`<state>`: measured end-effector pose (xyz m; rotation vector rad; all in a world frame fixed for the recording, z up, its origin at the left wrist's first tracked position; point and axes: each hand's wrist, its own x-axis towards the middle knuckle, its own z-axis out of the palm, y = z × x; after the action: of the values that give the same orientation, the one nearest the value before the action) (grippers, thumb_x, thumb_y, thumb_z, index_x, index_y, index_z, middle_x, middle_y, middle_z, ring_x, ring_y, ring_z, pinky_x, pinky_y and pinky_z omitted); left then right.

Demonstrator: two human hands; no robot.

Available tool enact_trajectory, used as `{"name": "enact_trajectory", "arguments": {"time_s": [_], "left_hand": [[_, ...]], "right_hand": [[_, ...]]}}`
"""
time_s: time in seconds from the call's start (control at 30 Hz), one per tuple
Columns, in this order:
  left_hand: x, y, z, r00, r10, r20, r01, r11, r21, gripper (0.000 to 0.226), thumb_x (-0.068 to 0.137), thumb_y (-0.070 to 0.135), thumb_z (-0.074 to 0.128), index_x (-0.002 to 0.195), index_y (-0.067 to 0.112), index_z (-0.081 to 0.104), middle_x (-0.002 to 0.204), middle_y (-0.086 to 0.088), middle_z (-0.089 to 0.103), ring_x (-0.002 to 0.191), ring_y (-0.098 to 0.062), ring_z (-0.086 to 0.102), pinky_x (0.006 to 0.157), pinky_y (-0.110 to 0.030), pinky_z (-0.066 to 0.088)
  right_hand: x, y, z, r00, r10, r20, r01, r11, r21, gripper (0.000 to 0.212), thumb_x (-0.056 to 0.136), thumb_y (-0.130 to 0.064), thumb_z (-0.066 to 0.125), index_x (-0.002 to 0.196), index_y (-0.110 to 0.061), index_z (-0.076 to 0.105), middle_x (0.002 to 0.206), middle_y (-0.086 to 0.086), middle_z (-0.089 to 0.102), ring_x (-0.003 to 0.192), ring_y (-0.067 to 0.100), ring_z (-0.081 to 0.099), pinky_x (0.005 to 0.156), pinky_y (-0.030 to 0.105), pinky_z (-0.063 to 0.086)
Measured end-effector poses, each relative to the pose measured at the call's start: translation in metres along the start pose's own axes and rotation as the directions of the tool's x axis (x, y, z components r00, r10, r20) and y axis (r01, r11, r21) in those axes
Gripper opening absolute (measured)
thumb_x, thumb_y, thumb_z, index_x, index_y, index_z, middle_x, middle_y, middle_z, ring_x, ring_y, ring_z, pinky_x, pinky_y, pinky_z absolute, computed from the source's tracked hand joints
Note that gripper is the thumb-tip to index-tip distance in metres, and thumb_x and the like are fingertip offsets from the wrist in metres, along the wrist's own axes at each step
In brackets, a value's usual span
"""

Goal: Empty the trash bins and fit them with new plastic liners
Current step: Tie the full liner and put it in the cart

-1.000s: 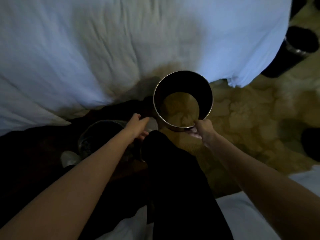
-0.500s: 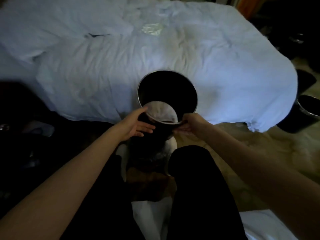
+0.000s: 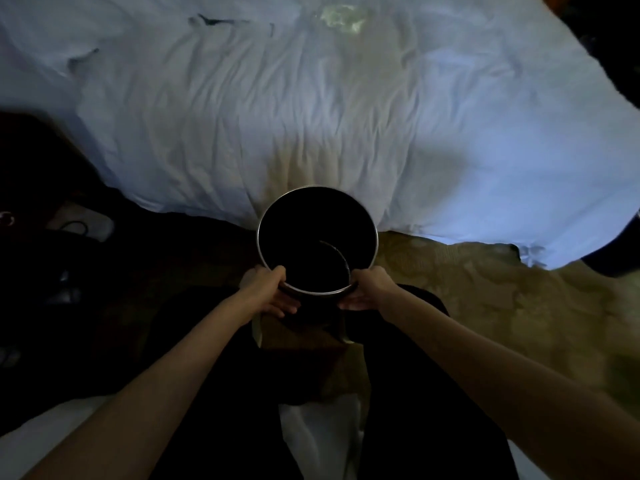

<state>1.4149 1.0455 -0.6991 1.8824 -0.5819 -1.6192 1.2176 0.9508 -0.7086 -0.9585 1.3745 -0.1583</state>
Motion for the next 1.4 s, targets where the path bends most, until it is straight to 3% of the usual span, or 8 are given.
{"name": "enact_trajectory", "arguments": {"time_s": [0.57, 0.63, 0.7, 0.8, 0.9, 1.03, 1.2, 1.4], "left_hand": [[0.060, -0.013, 0.007, 0.999, -0.035, 0.010, 0.037, 0.987, -0.154, 0.047, 0.101, 0.017, 0.044, 0.144, 0.007, 0.028, 0.112, -0.021, 0.065, 0.059, -0.024, 0.068, 0.044, -0.026, 0.053], [0.074, -0.023, 0.008, 0.999, -0.042, 0.004, 0.042, 0.982, -0.182, 0.051, 0.102, 0.019, 0.045, 0.147, 0.009, 0.025, 0.120, -0.022, 0.061, 0.060, -0.024, 0.069, 0.044, -0.026, 0.052], [0.087, -0.035, 0.009, 0.999, -0.045, -0.015, 0.041, 0.977, -0.209, 0.051, 0.102, 0.020, 0.045, 0.148, 0.010, 0.026, 0.117, -0.021, 0.062, 0.057, -0.023, 0.069, 0.044, -0.026, 0.052], [0.105, -0.049, 0.014, 0.997, -0.074, -0.027, 0.066, 0.971, -0.231, 0.049, 0.101, 0.017, 0.044, 0.146, 0.009, 0.027, 0.092, -0.018, 0.066, 0.048, -0.023, 0.067, 0.039, -0.025, 0.049], [0.124, -0.062, 0.019, 0.991, -0.108, -0.075, 0.085, 0.962, -0.259, 0.047, 0.098, 0.014, 0.044, 0.143, 0.016, 0.030, 0.095, -0.015, 0.064, 0.046, -0.022, 0.065, 0.038, -0.026, 0.047], [0.141, -0.083, 0.019, 0.992, -0.091, -0.084, 0.071, 0.974, -0.217, 0.036, 0.099, 0.019, 0.046, 0.132, 0.029, 0.035, 0.100, -0.008, 0.066, 0.057, -0.021, 0.070, 0.045, -0.029, 0.053], [0.169, -0.103, 0.021, 0.979, -0.201, -0.038, 0.190, 0.961, -0.201, 0.035, 0.100, 0.018, 0.043, 0.133, 0.006, 0.045, 0.091, -0.016, 0.068, 0.057, -0.021, 0.066, 0.044, -0.027, 0.049], [0.180, -0.105, 0.018, 0.974, -0.221, -0.041, 0.208, 0.956, -0.206, 0.037, 0.100, 0.018, 0.044, 0.135, 0.005, 0.045, 0.102, -0.016, 0.066, 0.058, -0.019, 0.064, 0.045, -0.025, 0.051]], "right_hand": [[0.039, 0.010, -0.011, 1.000, 0.025, -0.015, -0.028, 0.985, -0.168, 0.037, 0.099, -0.017, 0.046, 0.131, 0.003, 0.041, 0.074, 0.008, 0.072, 0.063, 0.020, 0.070, 0.051, 0.030, 0.056], [0.044, 0.011, -0.012, 0.961, -0.177, -0.214, 0.070, 0.900, -0.429, 0.034, 0.096, -0.025, 0.053, 0.119, -0.008, 0.034, 0.079, -0.001, 0.059, 0.067, 0.018, 0.062, 0.051, 0.031, 0.048], [0.051, 0.009, -0.009, 0.797, -0.517, -0.312, 0.186, 0.702, -0.688, 0.027, 0.094, -0.030, 0.053, 0.106, -0.018, 0.033, 0.073, -0.011, 0.050, 0.061, 0.012, 0.056, 0.046, 0.027, 0.034], [0.082, -0.001, 0.005, 0.702, -0.709, -0.068, 0.345, 0.422, -0.839, 0.015, 0.094, -0.030, 0.052, 0.104, -0.019, 0.049, 0.074, -0.011, 0.053, 0.059, 0.006, 0.051, 0.045, 0.023, 0.030], [0.138, -0.004, 0.032, 0.885, -0.392, 0.251, 0.376, 0.287, -0.881, 0.031, 0.096, -0.035, 0.053, 0.121, -0.018, 0.057, 0.112, 0.004, 0.064, 0.099, 0.025, 0.063, 0.073, 0.038, 0.053], [0.209, 0.025, 0.071, 0.957, 0.000, 0.290, 0.275, 0.313, -0.909, 0.059, 0.098, -0.039, 0.054, 0.151, -0.022, 0.034, 0.151, 0.011, 0.041, 0.136, 0.034, 0.040, 0.110, 0.046, 0.035], [0.268, 0.066, 0.092, 0.953, 0.215, 0.213, 0.158, 0.244, -0.957, 0.059, 0.101, -0.038, 0.049, 0.154, -0.018, 0.029, 0.157, 0.011, 0.034, 0.143, 0.031, 0.032, 0.117, 0.045, 0.028], [0.295, 0.081, 0.112, 0.949, 0.273, 0.159, 0.094, 0.237, -0.967, 0.062, 0.102, -0.041, 0.046, 0.156, -0.020, 0.024, 0.160, 0.008, 0.029, 0.146, 0.029, 0.028, 0.116, 0.040, 0.026]]}}
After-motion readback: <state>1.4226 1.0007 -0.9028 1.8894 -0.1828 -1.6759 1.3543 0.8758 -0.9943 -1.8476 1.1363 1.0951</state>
